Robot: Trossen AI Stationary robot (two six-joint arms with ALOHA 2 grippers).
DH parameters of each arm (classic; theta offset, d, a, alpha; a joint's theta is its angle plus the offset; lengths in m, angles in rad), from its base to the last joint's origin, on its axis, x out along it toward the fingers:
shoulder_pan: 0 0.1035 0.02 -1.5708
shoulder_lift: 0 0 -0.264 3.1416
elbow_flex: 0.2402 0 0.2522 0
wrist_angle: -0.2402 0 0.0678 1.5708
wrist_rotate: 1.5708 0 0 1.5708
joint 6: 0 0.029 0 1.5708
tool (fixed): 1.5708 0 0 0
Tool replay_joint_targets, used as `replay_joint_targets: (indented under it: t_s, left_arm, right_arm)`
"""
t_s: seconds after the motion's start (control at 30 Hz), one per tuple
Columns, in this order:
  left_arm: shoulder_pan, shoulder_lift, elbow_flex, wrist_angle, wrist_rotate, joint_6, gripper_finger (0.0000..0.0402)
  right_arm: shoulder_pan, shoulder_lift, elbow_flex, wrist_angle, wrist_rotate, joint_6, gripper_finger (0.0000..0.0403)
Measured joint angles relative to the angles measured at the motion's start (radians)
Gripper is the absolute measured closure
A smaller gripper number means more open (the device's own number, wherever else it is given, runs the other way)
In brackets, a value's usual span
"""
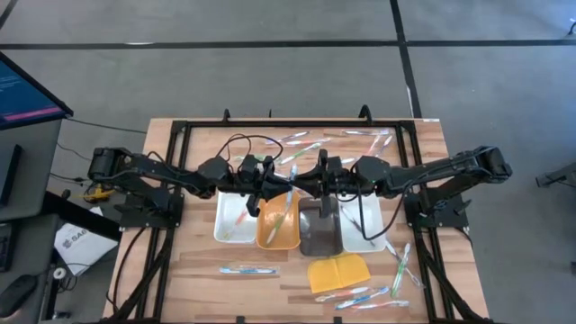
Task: Pick & Place Toothbrushes
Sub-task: Put the blue toothbrush into the black bin
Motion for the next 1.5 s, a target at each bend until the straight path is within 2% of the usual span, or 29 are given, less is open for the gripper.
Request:
replay_joint_targets:
  t_s: [0.3, 0.6, 0.73, 0.9, 1.03, 1.27, 1.5]
  left_arm:
    - [0.002, -0.059, -0.007, -0.048, 0.038, -0.026, 0.0357]
    - [0.031, -0.249, -0.118, -0.086, 0.016, -0.002, 0.0356]
    - [0.055, -0.387, -0.193, -0.093, 0.011, 0.0, 0.0356]
    - [0.079, -0.567, -0.28, -0.093, 0.011, 0.001, 0.0357]
    - [0.084, -0.681, -0.323, -0.096, 0.01, 0.001, 0.0358]
    - [0.084, -0.733, -0.347, -0.103, 0.01, 0.001, 0.0358]
    - [0.084, -0.725, -0.347, -0.099, 0.008, 0.001, 0.0358]
  right_arm:
    - [-0.005, -0.042, 0.0, -0.048, 0.02, 0.156, 0.0393]
    - [-0.01, -0.09, 0.0, -0.141, 0.024, 0.308, 0.0394]
    - [-0.025, -0.111, 0.036, -0.377, 0.024, 0.408, 0.0394]
    - [-0.031, -0.113, 0.154, -0.781, 0.023, 0.567, 0.0394]
    - [-0.017, -0.112, 0.242, -1.003, 0.023, 0.674, 0.0394]
    - [0.017, -0.107, 0.267, -1.176, 0.013, 0.793, 0.0394]
    - [0.042, -0.011, 0.267, -1.194, -0.036, 0.766, 0.0394]
